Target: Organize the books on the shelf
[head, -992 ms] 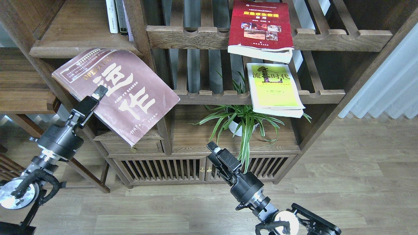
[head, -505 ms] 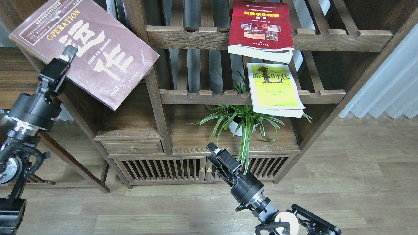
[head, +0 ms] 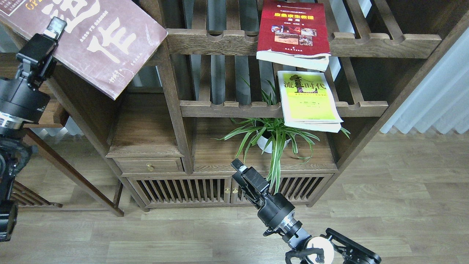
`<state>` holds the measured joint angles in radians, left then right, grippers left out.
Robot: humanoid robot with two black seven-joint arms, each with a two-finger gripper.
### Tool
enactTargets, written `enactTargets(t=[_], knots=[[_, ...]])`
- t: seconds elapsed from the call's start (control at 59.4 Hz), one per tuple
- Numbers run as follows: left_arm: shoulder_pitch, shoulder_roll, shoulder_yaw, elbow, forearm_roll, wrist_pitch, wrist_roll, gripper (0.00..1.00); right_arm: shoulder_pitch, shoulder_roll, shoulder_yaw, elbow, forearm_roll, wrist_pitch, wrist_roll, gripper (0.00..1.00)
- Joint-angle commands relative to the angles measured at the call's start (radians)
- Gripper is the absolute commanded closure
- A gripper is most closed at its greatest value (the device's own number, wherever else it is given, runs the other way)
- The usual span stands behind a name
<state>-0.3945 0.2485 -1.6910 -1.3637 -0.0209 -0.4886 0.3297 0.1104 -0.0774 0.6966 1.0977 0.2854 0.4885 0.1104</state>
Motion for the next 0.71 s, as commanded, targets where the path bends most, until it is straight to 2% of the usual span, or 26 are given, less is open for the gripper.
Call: enactTargets(t=[0.0, 0.202, 0.538, 0.69], knots=[[-0.009, 0.000, -0.065, 0.021, 0.004, 0.000, 0.035, 1.00, 0.000, 0.002, -0.002, 0.001, -0.002, 0.000, -0.002, 0.13], [-0.030, 0.009, -0.133, 0.073, 0.047, 0.000, 0.097, 1.00, 0.000, 0.024, -0.002, 0.001, -0.026, 0.000, 0.000, 0.13], [-0.177, 0.009, -0.184, 0.132, 0.269, 0.000, 0.100, 1.00, 0.002, 0.067, -0.009, 0.002, -0.045, 0.000, -0.002, 0.13], [-0.191, 0.009, -0.193, 0.132, 0.340, 0.000, 0.100, 1.00, 0.009, 0.068, -0.011, 0.002, -0.045, 0.000, -0.002, 0.13]])
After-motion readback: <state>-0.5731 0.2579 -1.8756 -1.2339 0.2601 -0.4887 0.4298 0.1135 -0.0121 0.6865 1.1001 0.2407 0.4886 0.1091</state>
